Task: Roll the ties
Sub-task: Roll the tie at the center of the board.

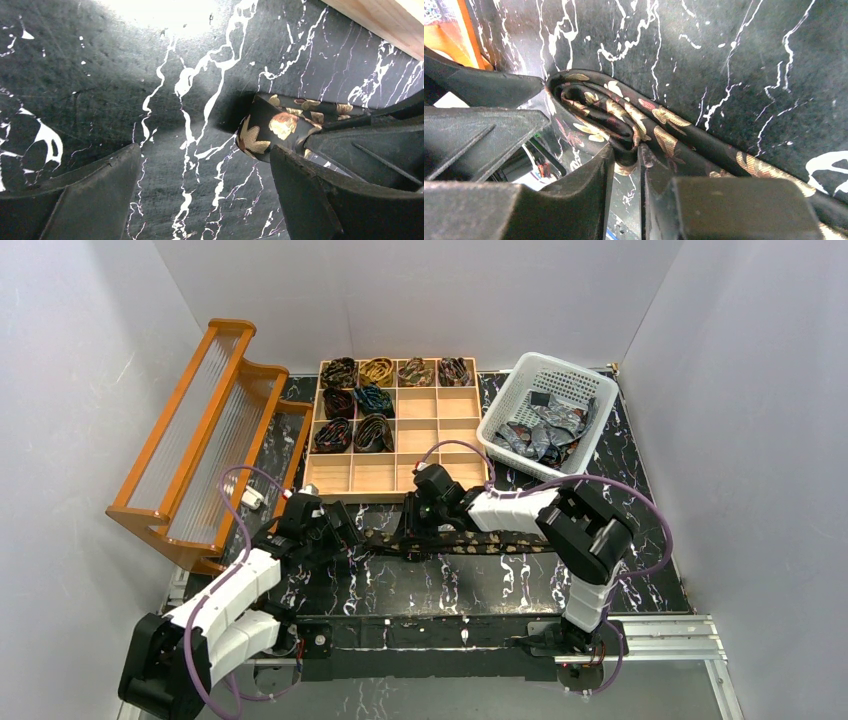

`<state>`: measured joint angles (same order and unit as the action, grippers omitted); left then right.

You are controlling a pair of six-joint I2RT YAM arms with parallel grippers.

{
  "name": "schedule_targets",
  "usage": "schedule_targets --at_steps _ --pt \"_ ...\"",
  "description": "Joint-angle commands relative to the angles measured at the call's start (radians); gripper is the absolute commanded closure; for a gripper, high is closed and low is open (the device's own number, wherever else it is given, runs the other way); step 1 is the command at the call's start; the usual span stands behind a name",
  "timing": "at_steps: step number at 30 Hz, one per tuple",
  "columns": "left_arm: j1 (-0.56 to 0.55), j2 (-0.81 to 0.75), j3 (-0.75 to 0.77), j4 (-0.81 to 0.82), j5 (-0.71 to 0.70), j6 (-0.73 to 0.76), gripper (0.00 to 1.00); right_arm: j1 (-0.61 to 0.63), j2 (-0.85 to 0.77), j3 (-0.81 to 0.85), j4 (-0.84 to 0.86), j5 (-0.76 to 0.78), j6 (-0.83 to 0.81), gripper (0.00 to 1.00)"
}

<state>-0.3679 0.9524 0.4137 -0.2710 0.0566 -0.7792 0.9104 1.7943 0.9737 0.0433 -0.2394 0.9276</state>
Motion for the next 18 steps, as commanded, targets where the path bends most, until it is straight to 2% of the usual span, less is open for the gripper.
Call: schedule_targets --at_steps 1,10,18 --pt "0.007 0.013 -0.028 0.085 0.069 0.023 0.02 -0.026 0.034 0.040 -0.030 -0.021 -0.023 0.70" --pt "0.007 0.061 -0.060 0.223 0.130 0.031 0.02 -0.036 0.086 0.059 -0.077 -0.054 -0.045 0.72" --pt "0.007 0.114 -0.050 0.235 0.154 0.065 0.02 -0.053 0.086 0.062 -0.087 -0.076 -0.062 0.72"
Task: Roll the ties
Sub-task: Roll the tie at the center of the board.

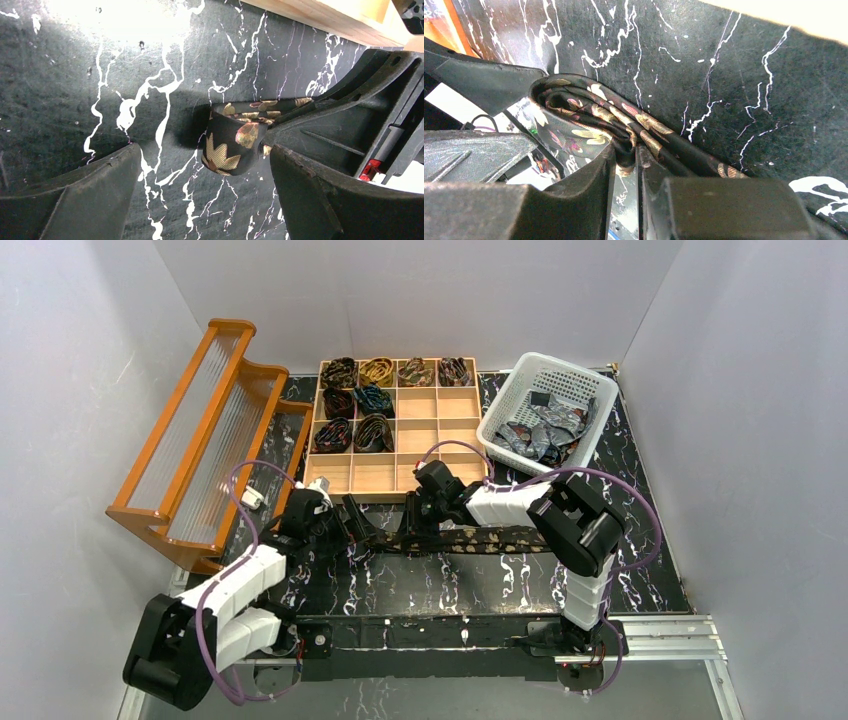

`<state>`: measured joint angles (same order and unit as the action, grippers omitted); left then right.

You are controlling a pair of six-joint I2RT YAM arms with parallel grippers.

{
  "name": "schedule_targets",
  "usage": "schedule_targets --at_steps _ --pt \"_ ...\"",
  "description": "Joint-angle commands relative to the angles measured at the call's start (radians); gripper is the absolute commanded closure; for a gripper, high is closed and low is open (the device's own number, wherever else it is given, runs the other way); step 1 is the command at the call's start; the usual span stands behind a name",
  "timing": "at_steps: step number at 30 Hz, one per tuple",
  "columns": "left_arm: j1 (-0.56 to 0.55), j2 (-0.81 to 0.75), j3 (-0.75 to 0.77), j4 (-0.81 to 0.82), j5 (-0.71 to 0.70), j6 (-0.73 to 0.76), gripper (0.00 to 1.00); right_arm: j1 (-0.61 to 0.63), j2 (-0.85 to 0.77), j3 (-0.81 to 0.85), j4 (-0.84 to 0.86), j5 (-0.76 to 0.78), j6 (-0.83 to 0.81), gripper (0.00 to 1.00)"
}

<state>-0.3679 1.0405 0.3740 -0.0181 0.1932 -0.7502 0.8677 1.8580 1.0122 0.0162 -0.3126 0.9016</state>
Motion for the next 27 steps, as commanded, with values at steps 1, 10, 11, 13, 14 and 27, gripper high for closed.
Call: schedule_targets --at_steps 1,10,11,13,14,27 --pt "0.007 0.031 -0.010 -0.015 0.023 0.040 0.02 -0.012 0.023 0.024 -0.057 -0.007 -0.038 0.72" --pt "0.007 0.111 -0.028 0.106 0.090 0.070 0.06 -0.026 0.056 0.044 -0.080 -0.033 -0.045 0.74" --pt "0.007 0.119 -0.035 0.130 0.103 0.069 0.06 -0.028 0.062 0.047 -0.081 -0.038 -0.046 0.74" --pt "0.007 0.135 -0.054 0.180 0.133 0.066 0.07 -0.030 0.072 0.049 -0.084 -0.047 -0.047 0.75" --pt "0.007 0.144 -0.064 0.209 0.148 0.061 0.08 -0.032 0.078 0.052 -0.086 -0.050 -0.049 0.76" --pt "0.007 0.218 -0.126 0.374 0.243 0.045 0.29 -0.043 0.112 0.062 -0.103 -0.068 -0.054 0.78"
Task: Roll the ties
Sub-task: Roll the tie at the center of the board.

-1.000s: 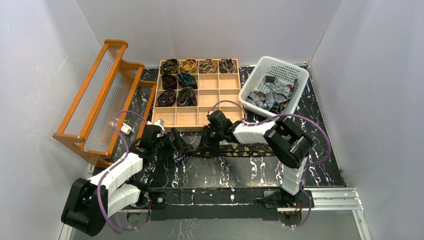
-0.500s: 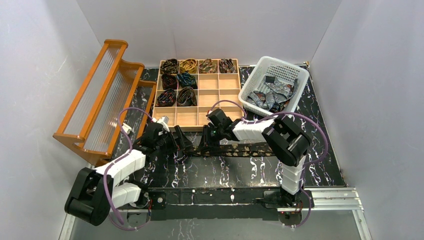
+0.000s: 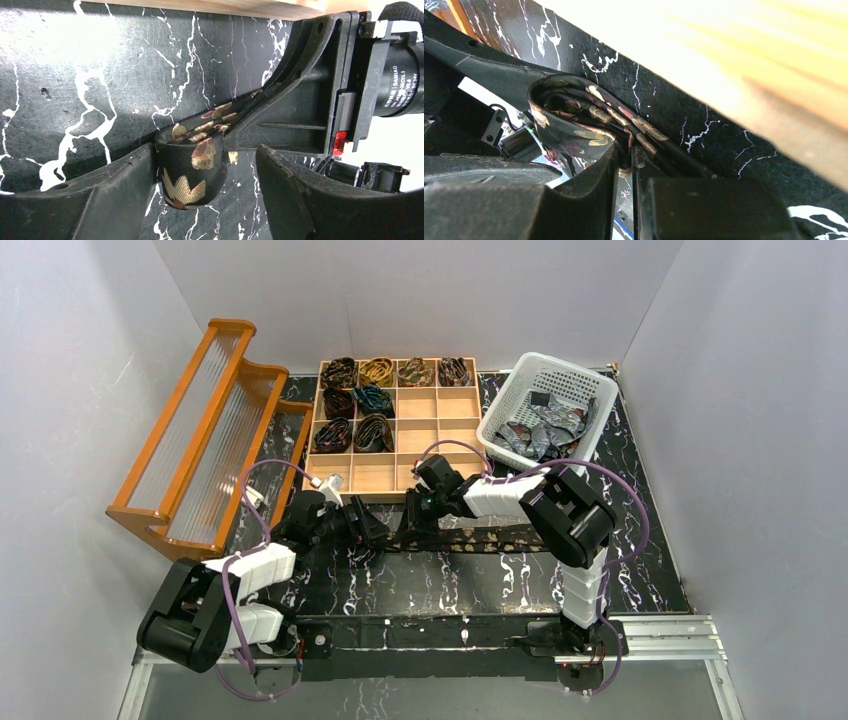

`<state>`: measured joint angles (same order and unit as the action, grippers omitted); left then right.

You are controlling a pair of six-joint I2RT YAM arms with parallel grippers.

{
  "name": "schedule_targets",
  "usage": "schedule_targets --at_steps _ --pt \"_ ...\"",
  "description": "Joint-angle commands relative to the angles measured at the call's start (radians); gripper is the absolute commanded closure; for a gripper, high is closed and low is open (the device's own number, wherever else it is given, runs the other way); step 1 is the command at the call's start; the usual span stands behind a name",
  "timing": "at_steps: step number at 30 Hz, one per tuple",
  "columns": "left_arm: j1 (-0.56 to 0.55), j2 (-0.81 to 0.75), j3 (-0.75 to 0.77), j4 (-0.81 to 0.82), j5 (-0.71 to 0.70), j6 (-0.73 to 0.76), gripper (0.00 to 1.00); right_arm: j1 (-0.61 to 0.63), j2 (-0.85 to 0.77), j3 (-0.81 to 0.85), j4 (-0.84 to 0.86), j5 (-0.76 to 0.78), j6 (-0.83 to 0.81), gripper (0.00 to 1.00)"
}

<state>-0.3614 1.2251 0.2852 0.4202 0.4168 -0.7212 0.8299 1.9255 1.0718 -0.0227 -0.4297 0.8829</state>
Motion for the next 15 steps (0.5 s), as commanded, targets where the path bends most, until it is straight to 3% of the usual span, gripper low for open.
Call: schedule_targets --at_steps 1,8,11,15 --pt "0.001 0.036 -0.038 -0.068 0.020 0.019 0.31 -0.006 0.046 0.002 -0.062 0.047 -0.036 0.78" --pt "0.001 0.029 -0.061 -0.053 0.028 0.014 0.44 -0.010 0.064 0.010 -0.059 0.032 -0.035 0.78" --pt "0.001 0.020 -0.066 -0.051 0.030 0.015 0.54 -0.010 0.066 0.015 -0.061 0.027 -0.035 0.78" --pt "0.001 0.015 -0.056 -0.045 0.030 -0.007 0.74 -0.009 0.040 0.006 -0.012 -0.010 -0.050 0.73"
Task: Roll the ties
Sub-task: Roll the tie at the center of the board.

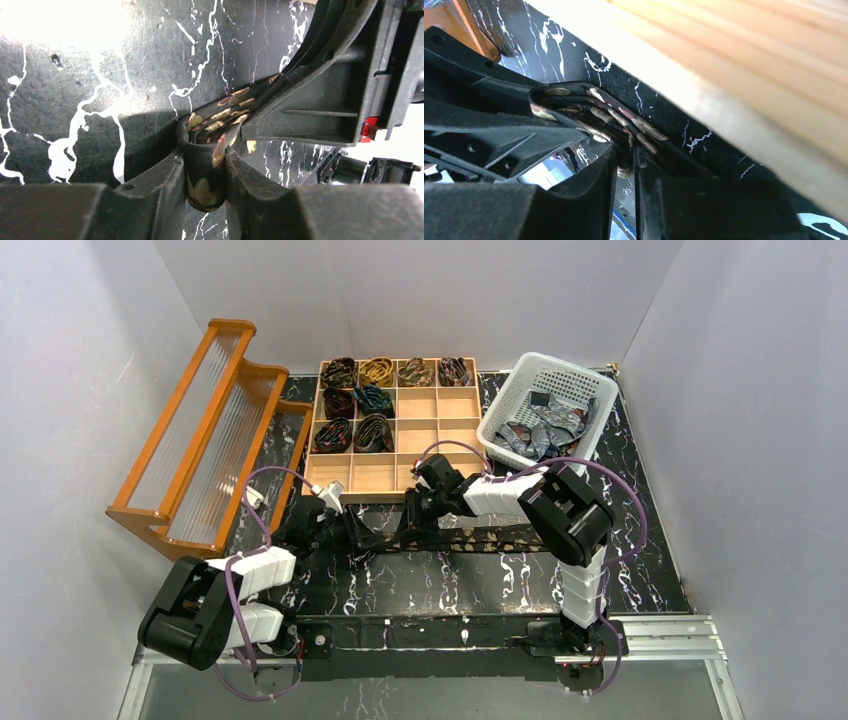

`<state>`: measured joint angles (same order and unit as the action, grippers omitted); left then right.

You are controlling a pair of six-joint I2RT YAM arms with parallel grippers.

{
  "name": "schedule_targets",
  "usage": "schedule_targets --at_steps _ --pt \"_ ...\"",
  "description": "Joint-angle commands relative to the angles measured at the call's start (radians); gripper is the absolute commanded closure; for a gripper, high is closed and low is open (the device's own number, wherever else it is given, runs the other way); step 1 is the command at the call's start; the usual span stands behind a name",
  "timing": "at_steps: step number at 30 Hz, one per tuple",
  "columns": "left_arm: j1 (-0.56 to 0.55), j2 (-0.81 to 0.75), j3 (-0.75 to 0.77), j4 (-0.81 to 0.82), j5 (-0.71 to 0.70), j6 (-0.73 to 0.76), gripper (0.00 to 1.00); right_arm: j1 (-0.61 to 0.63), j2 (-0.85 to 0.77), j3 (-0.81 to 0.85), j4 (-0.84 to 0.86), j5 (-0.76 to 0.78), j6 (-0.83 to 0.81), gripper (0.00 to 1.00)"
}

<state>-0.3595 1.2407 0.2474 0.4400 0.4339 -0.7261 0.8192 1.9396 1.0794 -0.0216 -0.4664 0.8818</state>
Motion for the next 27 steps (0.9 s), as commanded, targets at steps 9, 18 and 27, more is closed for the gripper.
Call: schedule_targets --at_steps 9,18,27 --pt "-0.002 0.023 0.008 -0.130 -0.033 -0.140 0.93 0.001 -0.155 -0.059 0.104 -0.013 -0.242 0.48" --pt "-0.002 -0.001 0.035 -0.184 -0.030 -0.145 0.90 -0.001 -0.197 -0.064 -0.083 0.258 -0.452 0.38" --pt "-0.001 -0.023 0.078 -0.290 -0.065 -0.113 0.91 0.001 -0.152 -0.094 -0.109 0.217 -0.357 0.52"
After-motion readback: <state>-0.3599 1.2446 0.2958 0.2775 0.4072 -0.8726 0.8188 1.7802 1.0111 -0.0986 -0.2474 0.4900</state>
